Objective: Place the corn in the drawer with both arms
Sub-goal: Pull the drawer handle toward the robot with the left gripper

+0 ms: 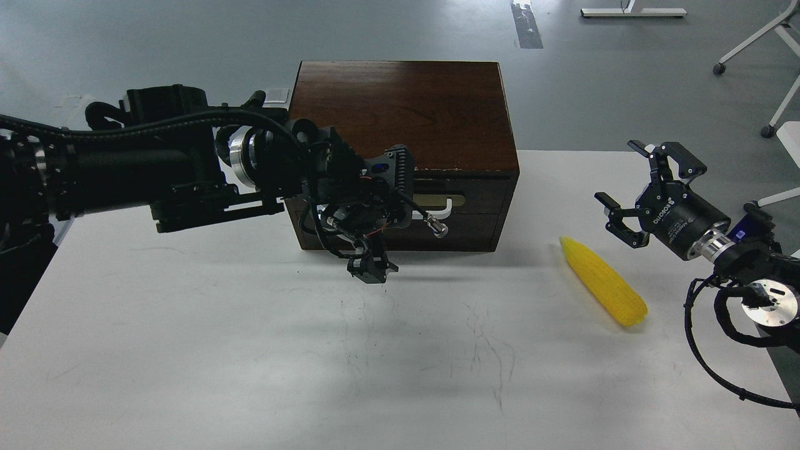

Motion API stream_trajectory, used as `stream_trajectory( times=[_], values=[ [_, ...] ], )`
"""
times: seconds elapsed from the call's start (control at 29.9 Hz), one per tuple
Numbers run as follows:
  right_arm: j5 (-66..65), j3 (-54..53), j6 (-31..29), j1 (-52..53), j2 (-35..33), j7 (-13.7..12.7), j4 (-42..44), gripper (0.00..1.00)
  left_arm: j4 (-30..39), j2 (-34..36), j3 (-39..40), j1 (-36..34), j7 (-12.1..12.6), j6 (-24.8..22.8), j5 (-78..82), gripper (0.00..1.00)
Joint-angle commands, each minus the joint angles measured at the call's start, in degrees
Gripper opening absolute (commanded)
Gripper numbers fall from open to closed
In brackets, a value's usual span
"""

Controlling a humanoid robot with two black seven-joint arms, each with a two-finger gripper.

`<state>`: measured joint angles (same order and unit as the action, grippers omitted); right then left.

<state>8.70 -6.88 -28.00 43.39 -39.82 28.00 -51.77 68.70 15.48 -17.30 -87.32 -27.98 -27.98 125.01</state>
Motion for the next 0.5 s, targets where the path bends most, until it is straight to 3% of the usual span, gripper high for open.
stream_trajectory(
  times=[0.0, 0.47],
  values=[
    [0.0, 0.0, 0.0, -0.3, 0.0, 0.0, 0.0, 1.0, 0.5, 0.1, -0.6, 0.0, 0.0, 0.0, 0.0, 0.98],
    [0.0, -0.1, 0.0, -0.5, 0.0, 0.0, 0.1, 1.0, 11.7, 1.8, -0.5, -1.1, 0.0, 0.0, -0.8, 0.98]
  ],
)
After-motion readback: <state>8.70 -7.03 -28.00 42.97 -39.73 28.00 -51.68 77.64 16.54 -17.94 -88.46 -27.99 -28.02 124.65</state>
